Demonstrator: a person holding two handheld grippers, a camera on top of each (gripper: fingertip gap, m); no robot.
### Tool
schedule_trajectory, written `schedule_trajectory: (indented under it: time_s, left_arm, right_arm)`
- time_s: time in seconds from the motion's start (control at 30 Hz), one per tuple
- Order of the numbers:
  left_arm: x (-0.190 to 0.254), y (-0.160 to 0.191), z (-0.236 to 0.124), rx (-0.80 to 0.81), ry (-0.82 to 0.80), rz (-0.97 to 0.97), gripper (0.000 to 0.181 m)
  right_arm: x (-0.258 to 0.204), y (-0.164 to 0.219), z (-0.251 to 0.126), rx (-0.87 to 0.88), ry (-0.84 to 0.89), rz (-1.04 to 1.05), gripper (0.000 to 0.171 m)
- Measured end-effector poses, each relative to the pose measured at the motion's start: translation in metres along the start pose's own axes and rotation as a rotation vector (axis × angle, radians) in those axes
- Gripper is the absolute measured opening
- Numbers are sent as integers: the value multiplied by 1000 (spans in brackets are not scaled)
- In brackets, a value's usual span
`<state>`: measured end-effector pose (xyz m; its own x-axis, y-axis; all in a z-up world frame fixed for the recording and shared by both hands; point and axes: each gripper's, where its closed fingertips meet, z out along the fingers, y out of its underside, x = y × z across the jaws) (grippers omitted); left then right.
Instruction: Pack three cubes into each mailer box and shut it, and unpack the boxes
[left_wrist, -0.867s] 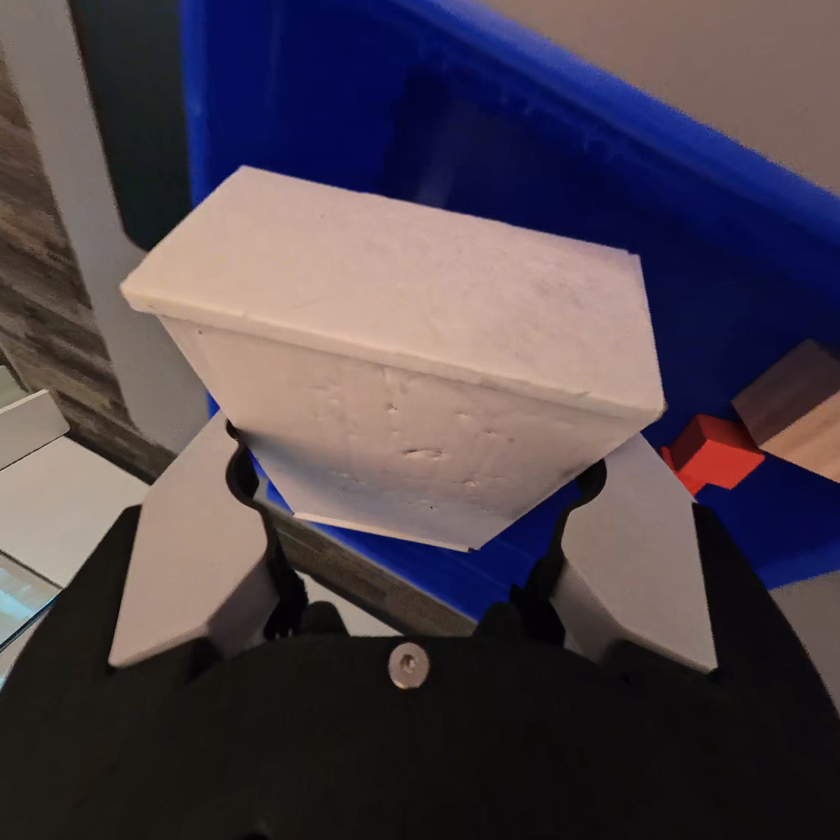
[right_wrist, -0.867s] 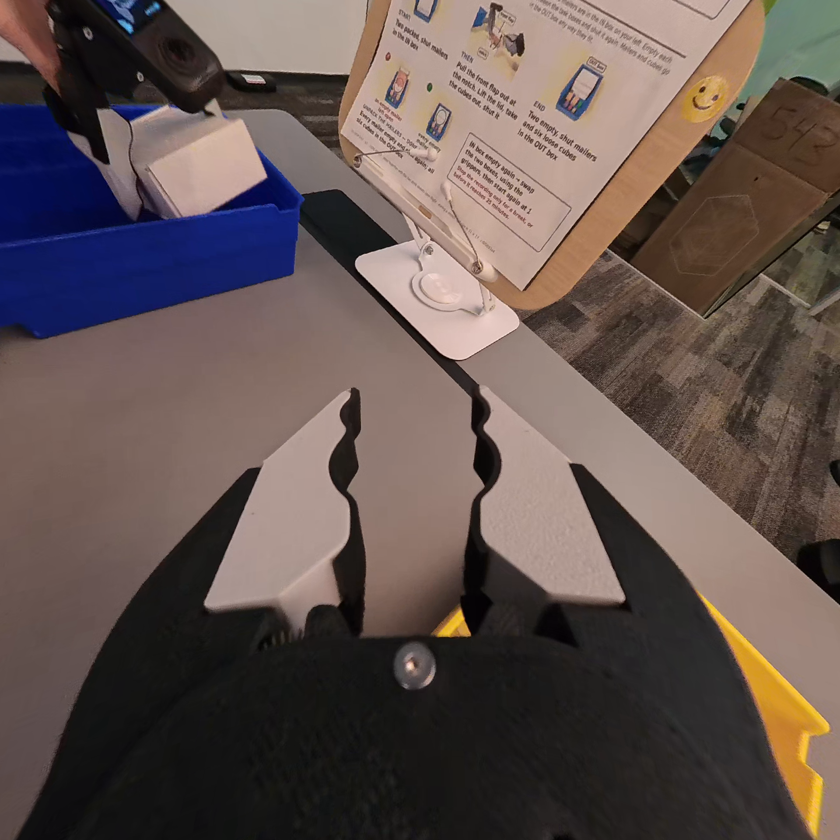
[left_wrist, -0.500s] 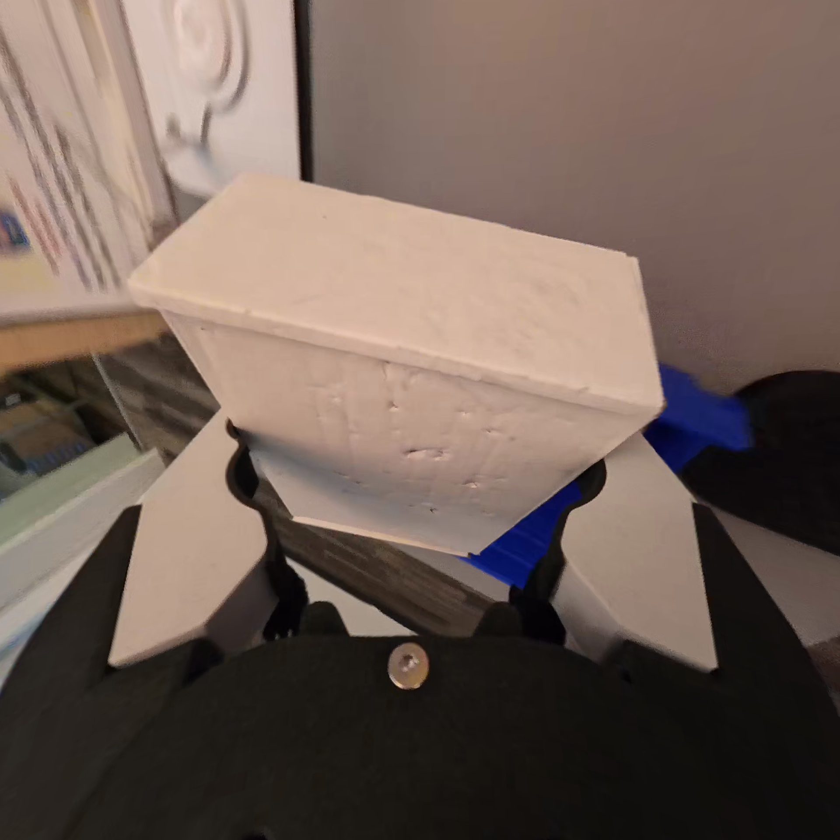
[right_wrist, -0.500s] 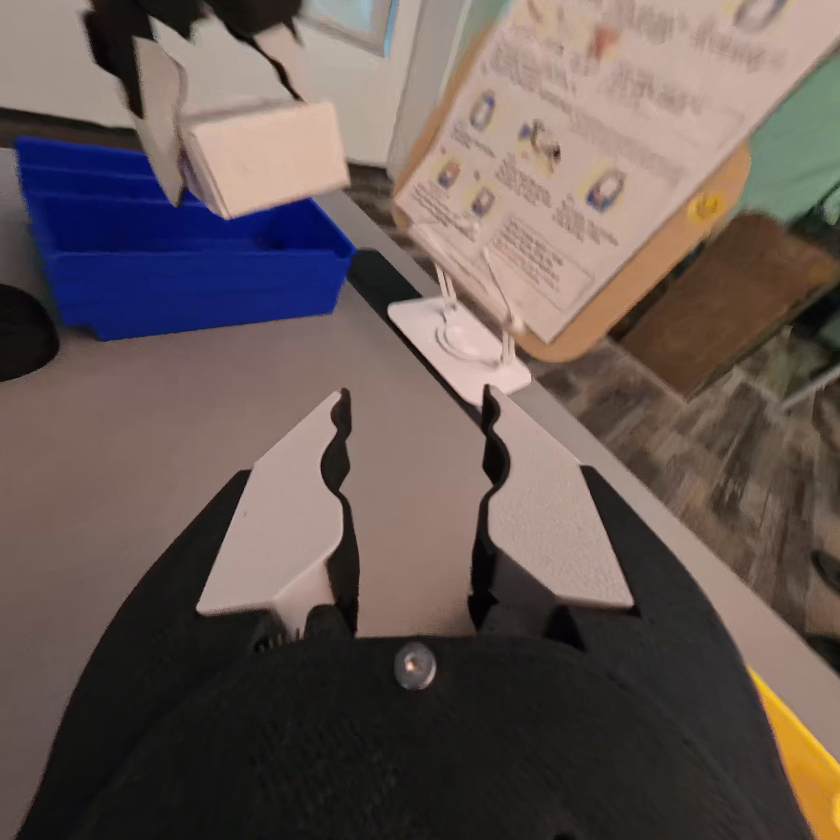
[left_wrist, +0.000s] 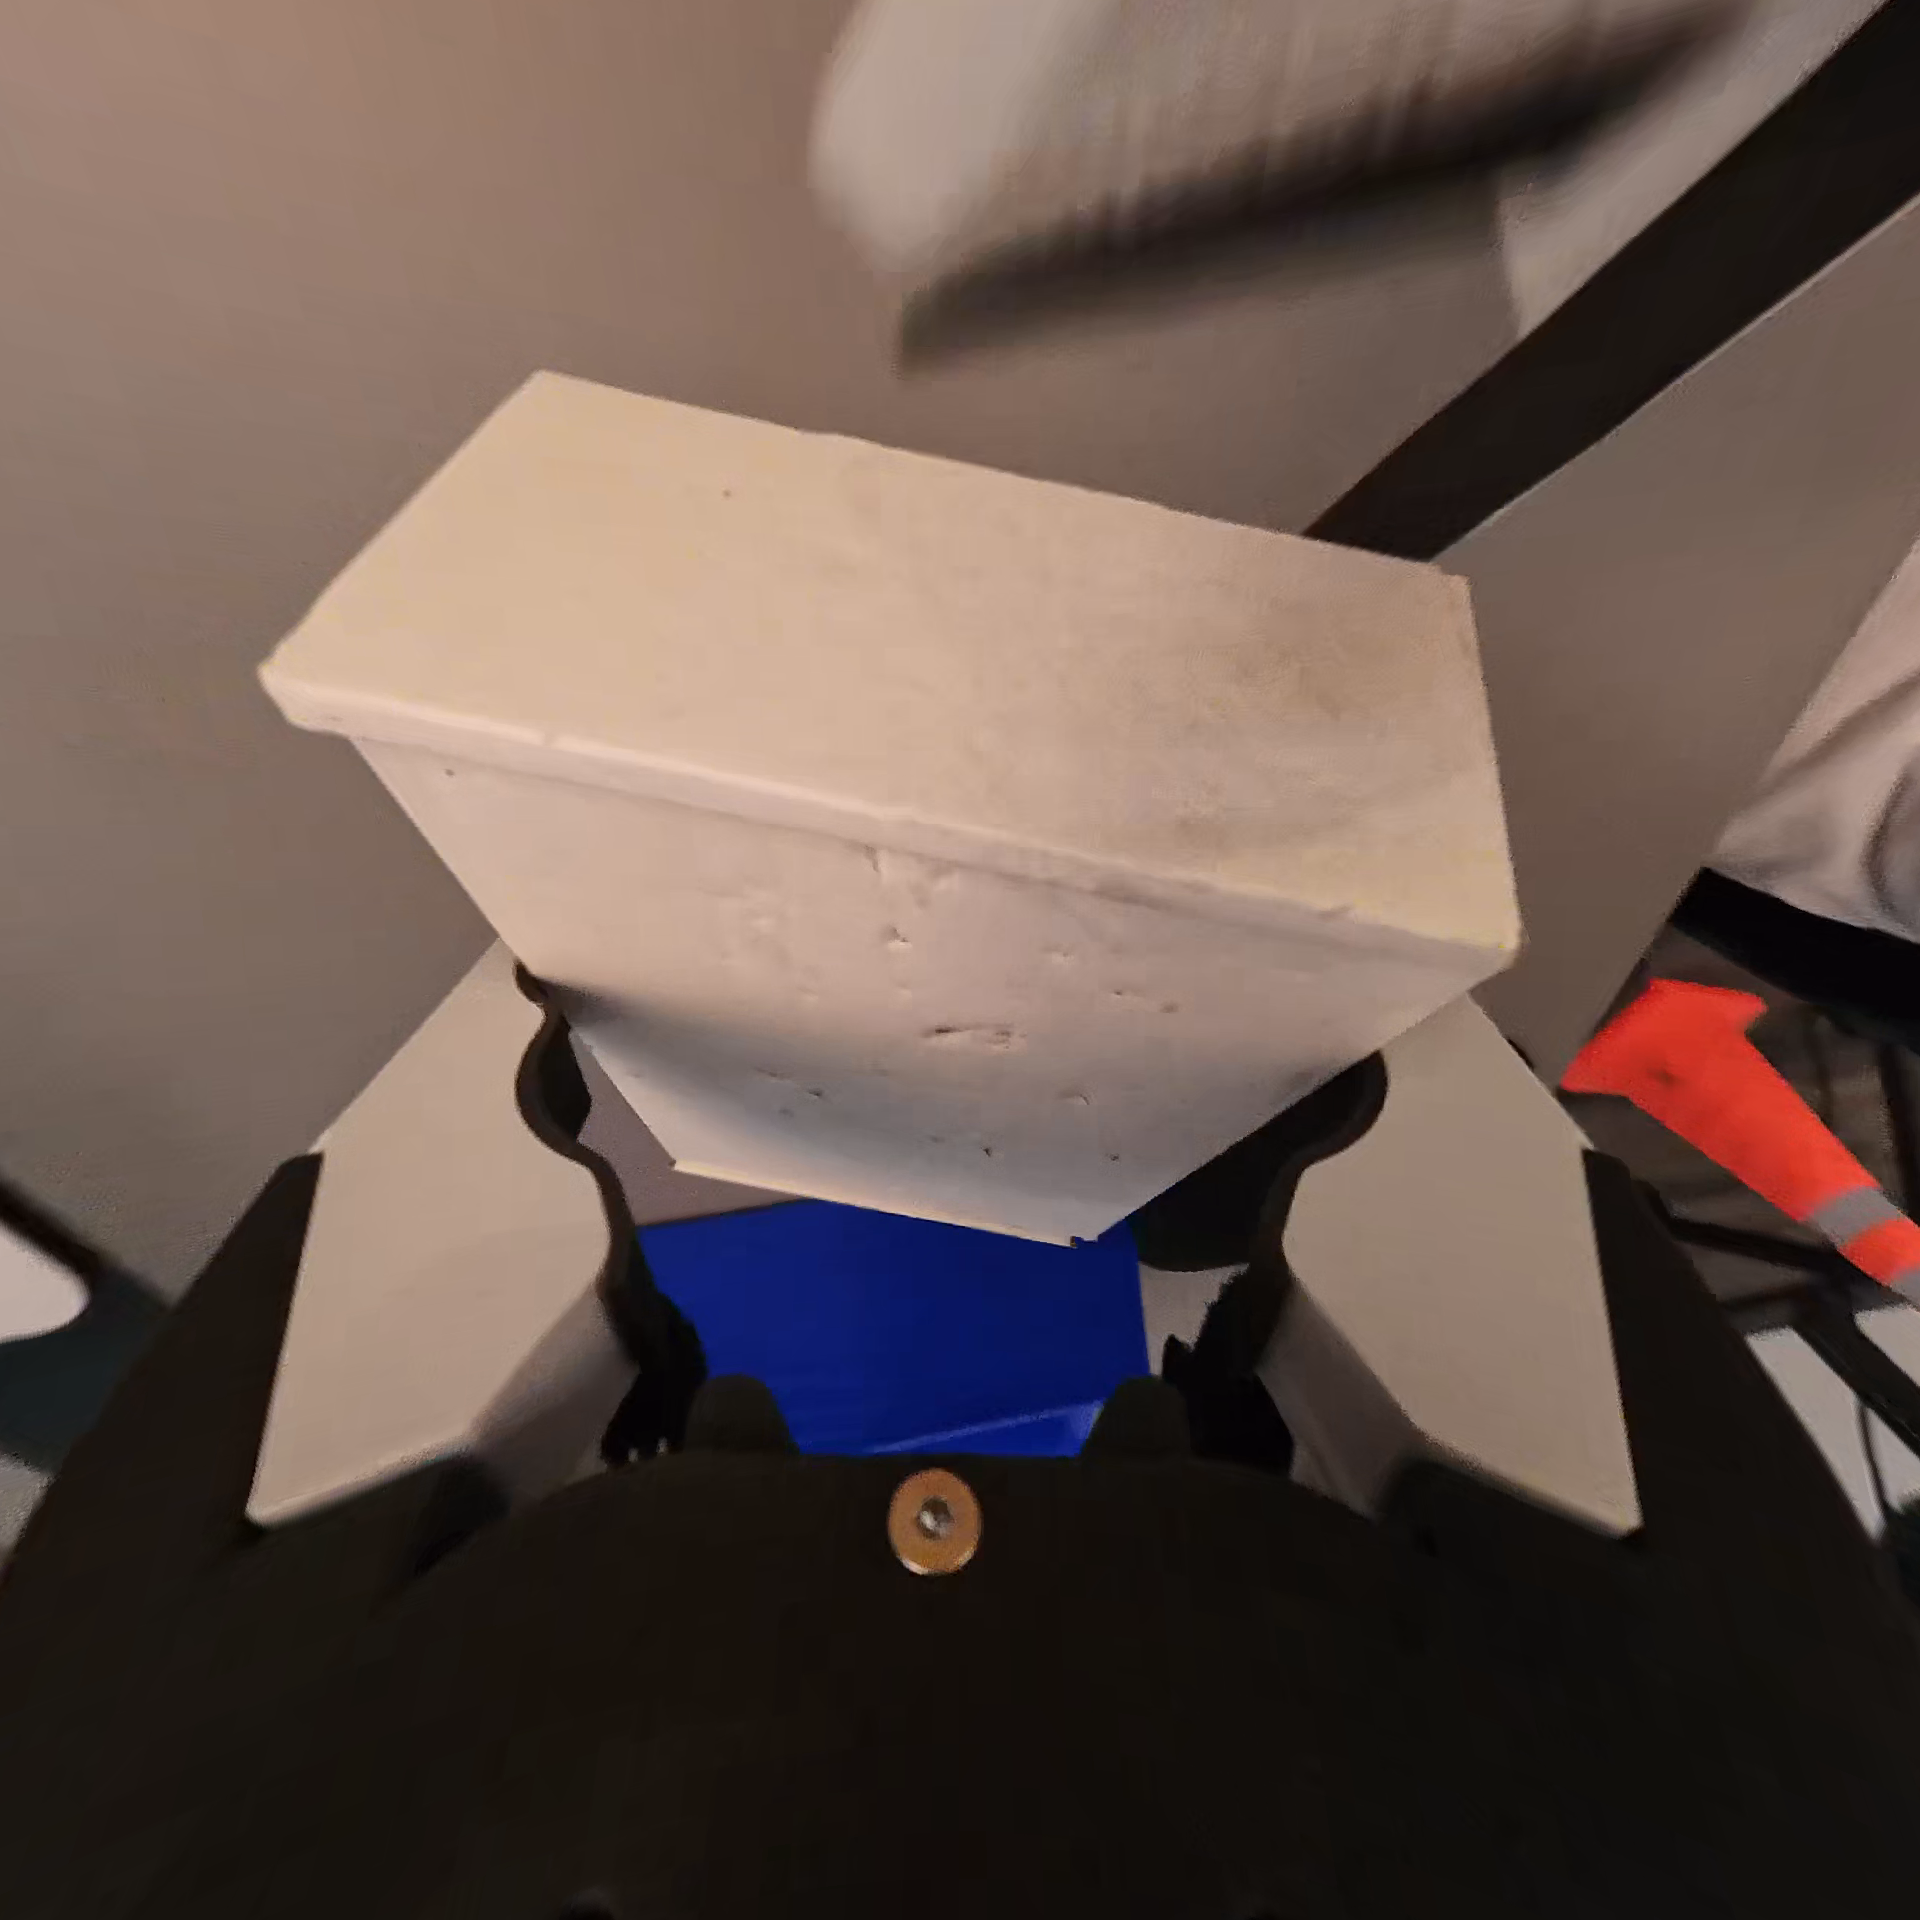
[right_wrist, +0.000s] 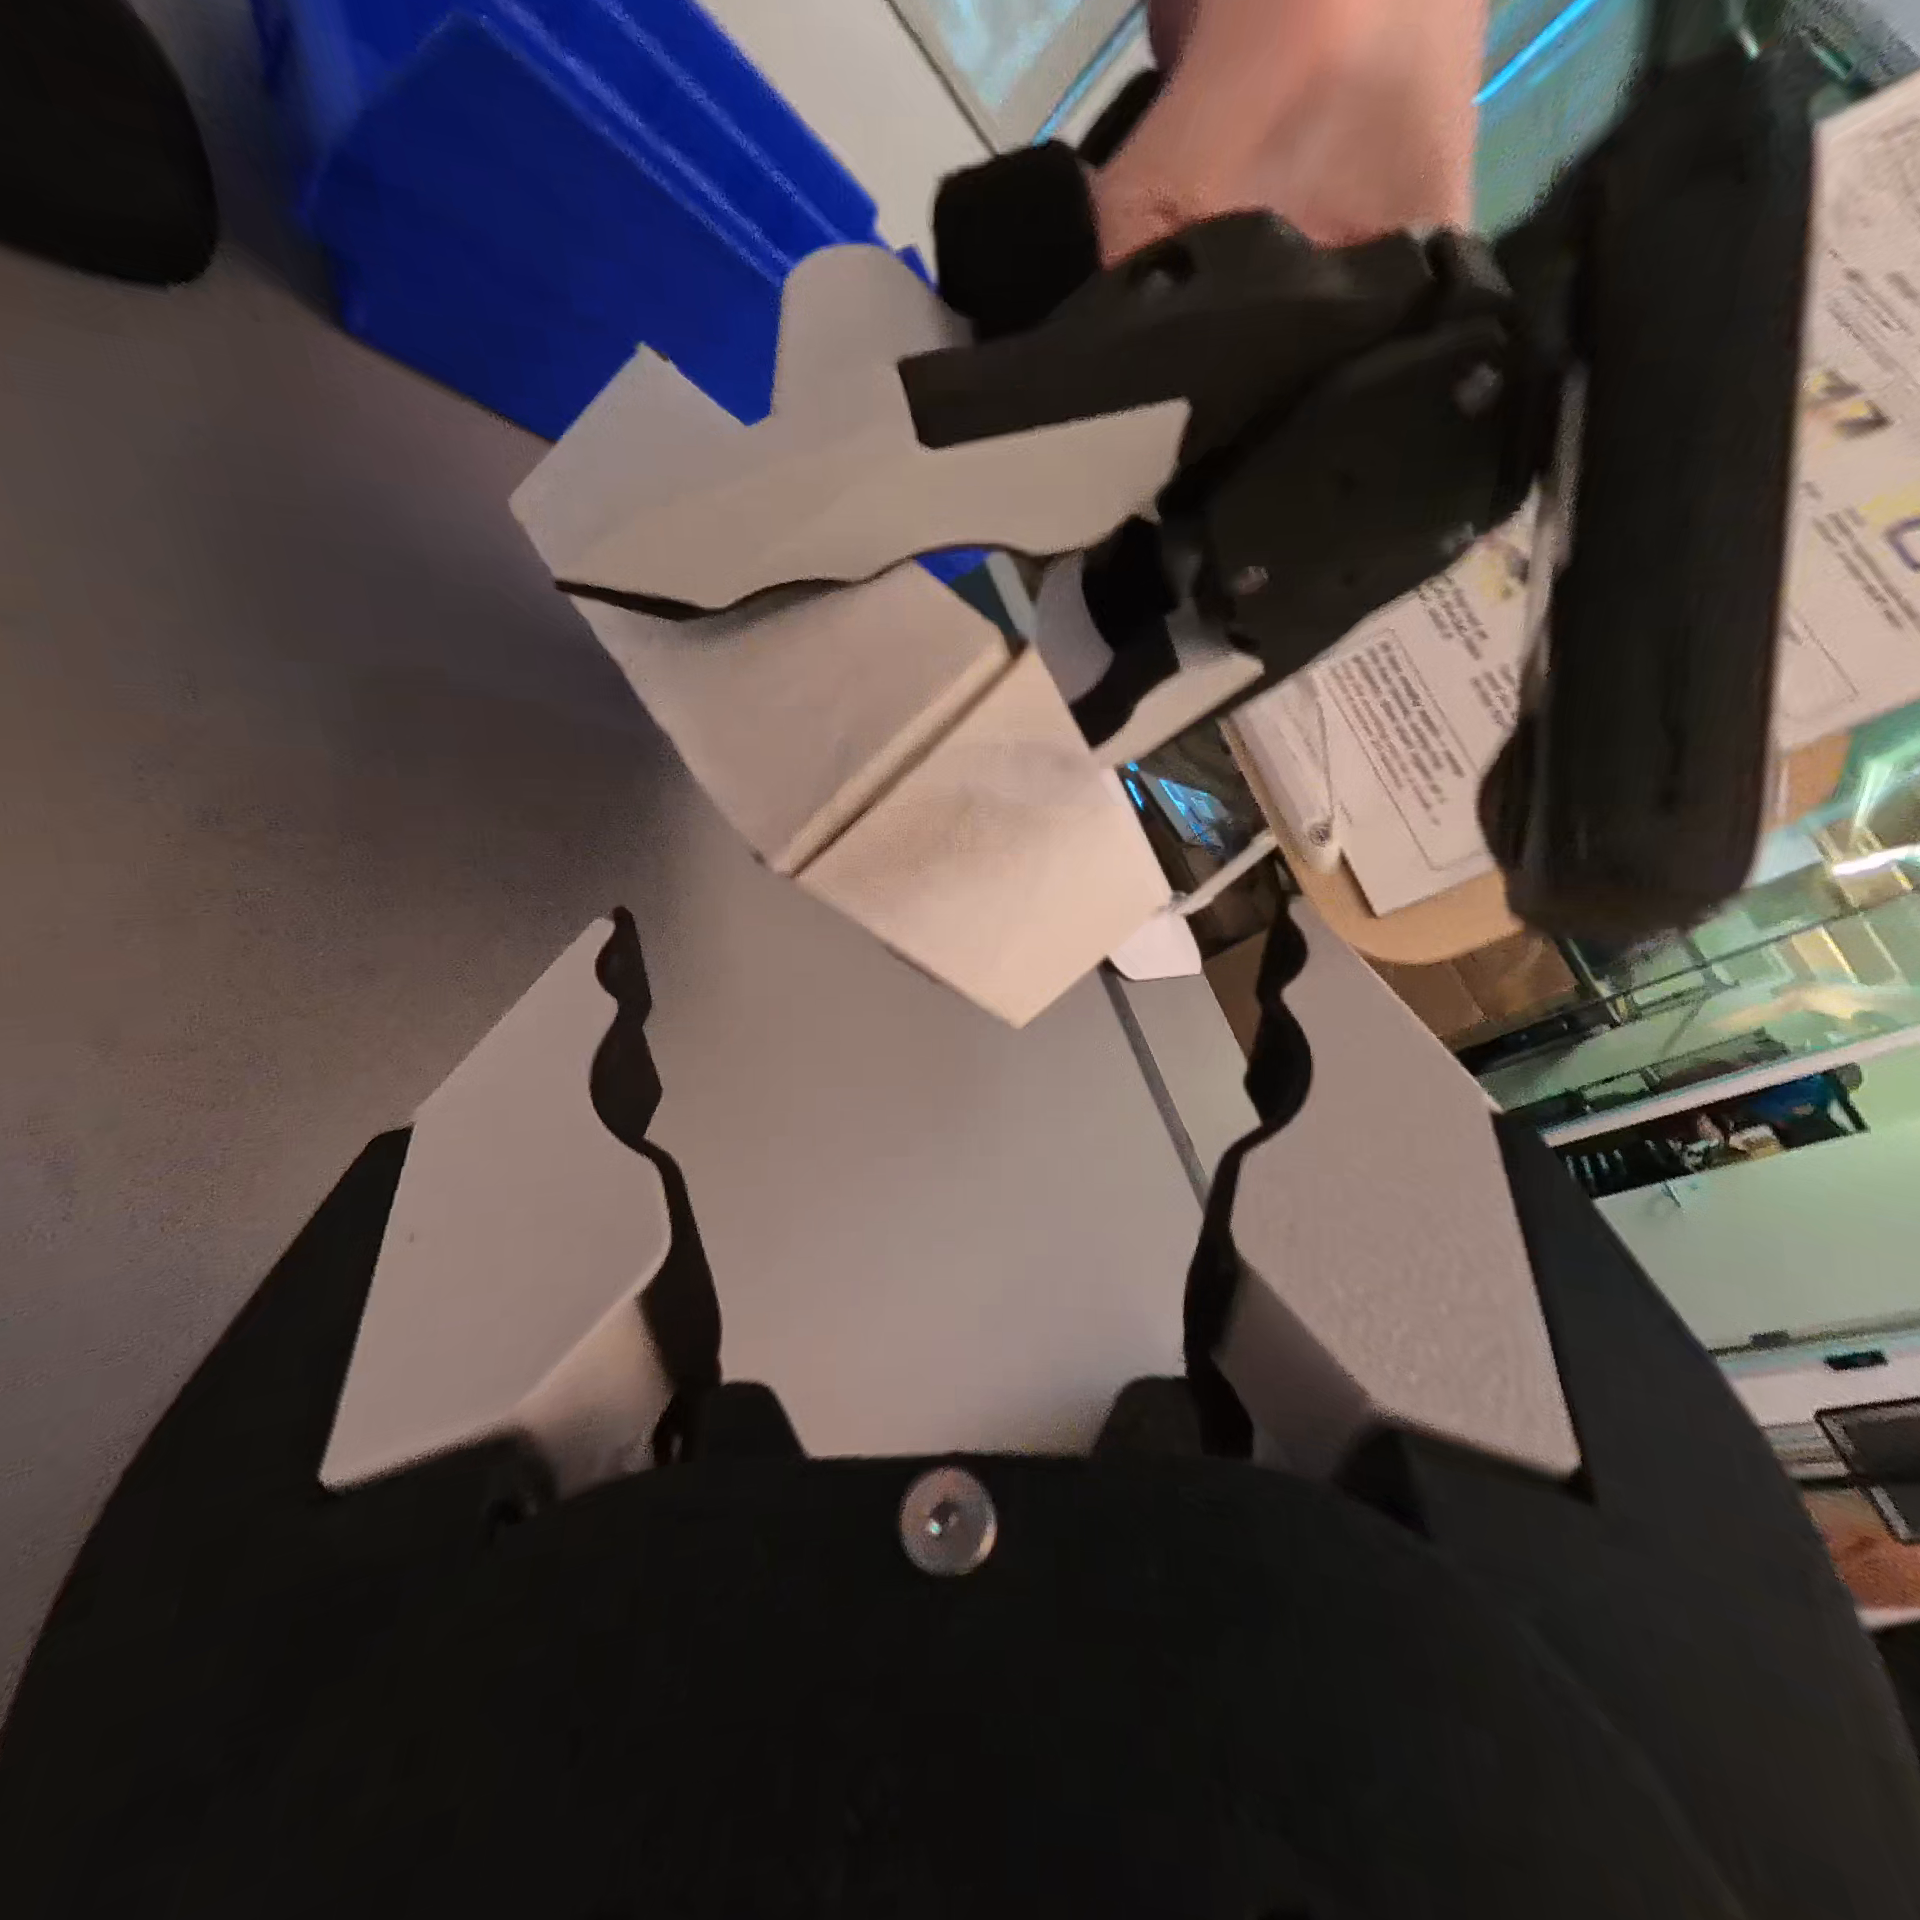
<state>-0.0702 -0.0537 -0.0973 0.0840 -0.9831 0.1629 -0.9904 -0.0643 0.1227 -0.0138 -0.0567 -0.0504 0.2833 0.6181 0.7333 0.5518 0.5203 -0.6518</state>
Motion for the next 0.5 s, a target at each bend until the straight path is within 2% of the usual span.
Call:
schedule_trajectory:
  time_s: [0.17,0.2,0.23,0.3,0.37,0.5]
  left_arm:
    - [20,-11,25,-37,138,60,144]
    - [25,-18,26,-16,160,76,144]
    - [27,-24,28,3,166,87,145]
    - [21,-29,29,24,135,75,143]
    - [13,-33,21,92,91,36,129]
    - [4,-25,-16,314,-102,10,118]
  right_arm:
    - [-23,-2,19,17,-35,-98,113]
    - [-31,-1,20,17,-70,-98,99]
    - [-41,3,19,3,-119,-102,76]
    - [-39,13,20,-32,-101,-89,75]
    - [-38,22,19,-67,-124,21,74]
    - [-40,33,15,-86,-234,346,73]
